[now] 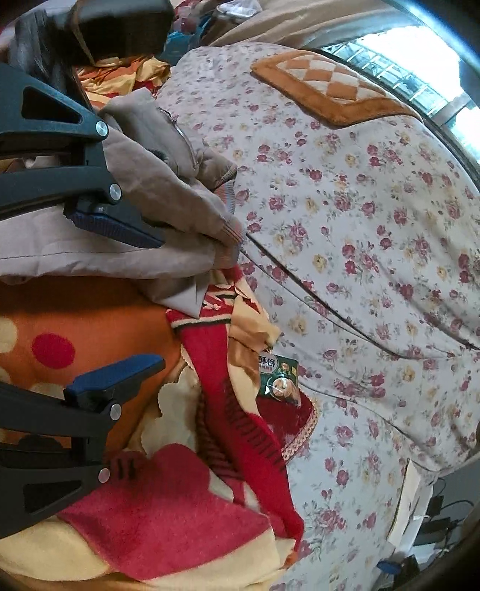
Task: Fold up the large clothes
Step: 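Grasp the jacket side with the right gripper and lift it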
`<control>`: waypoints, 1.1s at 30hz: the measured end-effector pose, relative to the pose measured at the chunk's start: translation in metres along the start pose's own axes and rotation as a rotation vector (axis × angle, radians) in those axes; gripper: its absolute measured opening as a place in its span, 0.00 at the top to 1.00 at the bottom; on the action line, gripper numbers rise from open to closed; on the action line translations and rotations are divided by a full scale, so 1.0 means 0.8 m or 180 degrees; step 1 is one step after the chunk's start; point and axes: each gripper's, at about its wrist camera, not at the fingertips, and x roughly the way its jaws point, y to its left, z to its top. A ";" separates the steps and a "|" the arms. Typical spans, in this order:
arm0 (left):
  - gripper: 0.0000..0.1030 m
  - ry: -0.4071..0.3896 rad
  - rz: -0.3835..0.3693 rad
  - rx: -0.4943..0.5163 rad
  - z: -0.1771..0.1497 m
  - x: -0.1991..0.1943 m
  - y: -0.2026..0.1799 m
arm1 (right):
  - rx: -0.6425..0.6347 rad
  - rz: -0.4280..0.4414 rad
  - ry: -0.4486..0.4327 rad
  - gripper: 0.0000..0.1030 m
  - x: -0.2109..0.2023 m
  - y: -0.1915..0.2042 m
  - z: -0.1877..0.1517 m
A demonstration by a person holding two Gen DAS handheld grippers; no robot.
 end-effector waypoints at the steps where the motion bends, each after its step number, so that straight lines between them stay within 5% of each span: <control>1: 0.19 0.0006 -0.0052 0.0057 -0.004 -0.014 -0.002 | 0.0001 0.0021 0.0000 0.44 -0.001 0.001 0.000; 5: 0.19 -0.0173 -0.0015 0.0148 -0.028 -0.084 0.015 | -0.0011 0.0379 -0.0138 0.37 -0.022 0.021 -0.007; 8: 0.19 -0.0397 0.0420 0.0178 -0.050 -0.120 0.043 | -0.0230 0.0601 -0.0233 0.27 -0.037 0.052 -0.019; 14: 0.19 -0.0216 0.1149 0.0093 -0.081 -0.099 0.090 | -0.0292 0.0748 0.0391 0.26 0.011 0.108 -0.054; 16: 0.19 -0.0176 0.1134 0.0064 -0.088 -0.090 0.099 | -0.0177 0.0813 0.0515 0.27 0.027 0.115 -0.061; 18: 0.19 -0.0147 0.1006 -0.0016 -0.092 -0.082 0.102 | -0.0268 0.0857 0.0521 0.57 0.032 0.125 -0.065; 20: 0.19 -0.0103 0.0849 0.0028 -0.096 -0.076 0.093 | -0.0615 0.0581 0.0445 0.83 0.024 0.135 -0.069; 22: 0.19 -0.0004 0.0758 0.0215 -0.103 -0.067 0.079 | -0.0695 0.0514 0.0420 0.88 0.011 0.131 -0.069; 26: 0.19 0.0102 0.0985 0.0554 -0.123 -0.043 0.064 | -0.0741 0.0144 0.0420 0.90 0.004 0.091 -0.083; 29: 0.19 0.0184 0.0860 0.0243 -0.127 -0.042 0.083 | -0.0778 -0.0120 0.0663 0.90 0.030 0.078 -0.096; 31: 0.19 0.0000 0.0681 0.0096 -0.130 -0.069 0.090 | -0.0846 -0.0145 0.0627 0.89 0.020 0.082 -0.095; 33: 0.19 -0.0189 0.0694 0.0134 -0.131 -0.096 0.091 | -0.0791 -0.0058 0.0431 0.76 -0.007 0.085 -0.086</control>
